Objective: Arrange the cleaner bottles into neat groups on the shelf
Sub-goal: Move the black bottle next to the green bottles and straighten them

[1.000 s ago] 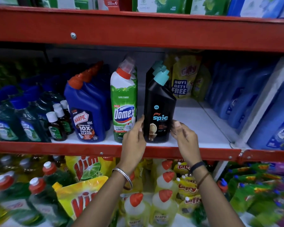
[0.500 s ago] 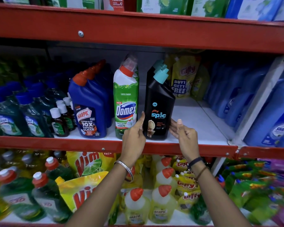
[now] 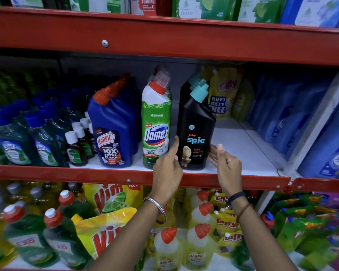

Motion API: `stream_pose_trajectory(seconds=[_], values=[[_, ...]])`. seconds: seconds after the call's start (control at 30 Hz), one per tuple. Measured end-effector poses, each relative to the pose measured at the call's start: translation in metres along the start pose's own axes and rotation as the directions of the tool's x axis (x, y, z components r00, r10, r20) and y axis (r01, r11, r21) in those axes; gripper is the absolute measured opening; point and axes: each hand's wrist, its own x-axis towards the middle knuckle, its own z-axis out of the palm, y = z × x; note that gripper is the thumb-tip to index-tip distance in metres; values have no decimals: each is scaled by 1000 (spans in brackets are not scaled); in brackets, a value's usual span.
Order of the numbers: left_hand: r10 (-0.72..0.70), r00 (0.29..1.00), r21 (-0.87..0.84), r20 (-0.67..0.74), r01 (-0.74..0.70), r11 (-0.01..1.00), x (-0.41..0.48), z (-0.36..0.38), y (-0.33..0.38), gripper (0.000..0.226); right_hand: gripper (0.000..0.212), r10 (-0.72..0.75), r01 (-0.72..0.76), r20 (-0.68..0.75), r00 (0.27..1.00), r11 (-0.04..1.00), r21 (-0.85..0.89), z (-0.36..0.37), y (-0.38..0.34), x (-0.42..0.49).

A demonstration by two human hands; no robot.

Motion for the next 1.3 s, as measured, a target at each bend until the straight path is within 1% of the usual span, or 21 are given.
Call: stream_pose_trajectory(seconds=[0.07,0.1,0.17,0.2,0.23,0.27,0.33,0.4,0.47,0.53,0.67,0.7,0.73,0.83,0.87,0.97,1.1,1.17,1.2,1.27,1.3], values=[[-20,1000,-67,5,20,998,-2,0,3,56,36,-50,44,-69,996,995,-89,2,-1,-2],[-27,999,-145,-30,22,989,-7,-1,4,50,36,-110,87,-135,985,983,-163,3,-3,-6],[-66,981,-324,-183,3,946,-20,-8,7,35,38,-247,195,-235,940,955,-223,7,-11,-22],[-105,960,-400,-260,-8,917,-25,-13,7,32,37,-294,250,-233,927,947,-202,12,-18,-32],[-150,939,-468,-308,-13,884,-27,-18,4,31,37,-312,283,-198,929,945,-163,18,-24,-42],[-189,929,-525,-319,-7,851,-27,-24,-1,34,38,-303,290,-139,943,951,-108,27,-31,-50],[-205,947,-585,-248,22,811,-19,-35,-12,52,50,-223,222,41,974,975,28,47,-39,-60],[-162,975,-535,-153,56,843,-10,-44,-19,64,65,-124,110,211,970,991,76,68,-42,-61],[-124,987,-463,-102,63,884,-5,-51,-23,68,70,-66,55,309,949,998,42,89,-45,-58],[-115,992,-431,-54,81,899,-4,-56,-27,71,81,-31,35,317,948,999,-5,104,-44,-56],[-102,994,-351,25,105,930,-4,-64,-27,79,111,54,-31,264,963,996,-89,113,-39,-49],[-100,994,-340,35,106,934,-4,-65,-24,77,112,66,-45,263,963,995,-85,113,-38,-46],[-101,994,-337,46,111,935,-4,-66,-22,74,107,65,-48,269,961,997,-67,113,-37,-43],[-87,995,-345,57,102,933,-3,-66,-26,73,62,9,-16,247,969,1000,26,114,-33,-41],[-83,995,-361,64,100,927,-1,-66,-29,75,55,18,-32,227,974,998,55,114,-32,-41],[-90,990,-430,111,130,894,3,-69,-36,66,58,53,-74,188,981,991,110,113,-30,-43],[-96,983,-457,156,158,875,6,-73,-38,58,56,56,-73,169,984,993,93,112,-29,-42],[-87,981,-460,171,158,874,5,-75,-38,58,64,45,-63,172,984,993,100,113,-28,-41],[-76,984,-471,162,145,870,3,-76,-36,58,73,37,-59,166,985,990,130,113,-29,-43],[-66,997,-528,49,82,845,-8,-78,-32,60,92,46,-59,64,997,973,223,113,-29,-50],[-76,996,-568,-51,34,822,-15,-80,-31,60,93,23,-21,-4,1000,962,272,114,-31,-55]])
